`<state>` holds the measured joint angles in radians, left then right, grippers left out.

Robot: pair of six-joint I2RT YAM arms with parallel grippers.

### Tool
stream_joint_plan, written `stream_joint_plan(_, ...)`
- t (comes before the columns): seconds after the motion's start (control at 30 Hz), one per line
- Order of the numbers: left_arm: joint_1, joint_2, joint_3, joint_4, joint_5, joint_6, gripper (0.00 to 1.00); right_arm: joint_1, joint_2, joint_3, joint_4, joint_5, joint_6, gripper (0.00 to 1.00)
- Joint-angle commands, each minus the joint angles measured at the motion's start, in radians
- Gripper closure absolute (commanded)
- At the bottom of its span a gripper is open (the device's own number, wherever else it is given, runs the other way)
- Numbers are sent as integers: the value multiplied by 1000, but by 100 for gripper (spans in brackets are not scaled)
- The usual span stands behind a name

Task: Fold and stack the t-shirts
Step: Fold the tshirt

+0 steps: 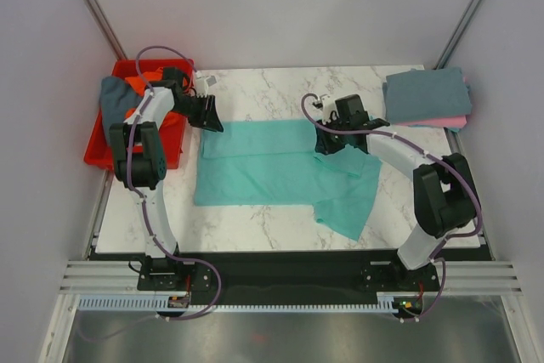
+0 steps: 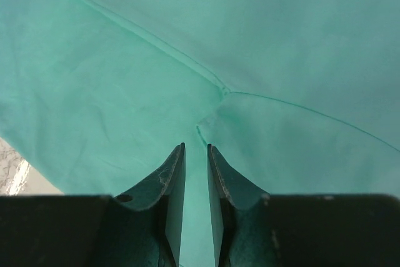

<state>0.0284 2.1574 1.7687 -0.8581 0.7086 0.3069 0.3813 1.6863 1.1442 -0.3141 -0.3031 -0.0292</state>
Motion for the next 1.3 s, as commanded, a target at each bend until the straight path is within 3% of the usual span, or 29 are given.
stream_joint_plan(0.0, -1, 5, 54, 10, 20, -69, 55, -50, 39, 75, 21, 50, -3, 72)
stream_joint_plan(0.13, -5, 65, 103, -15, -15, -153, 55, -126, 122, 144, 24, 53, 3, 70)
stream_joint_plan(0.4, -16, 111, 156, -51, -136, -126, 55, -254, 294, 280, 1, 6, 5, 71)
stream_joint_plan(0.8, -18, 240, 270, -35, -360, -140, 53, -292, 510, 445, -80, 10, 15, 61)
stream_joint_plan(1.27, -94, 396, 517, -2, -468, -91, 48, -323, 697, 721, -46, 196, 3, 59)
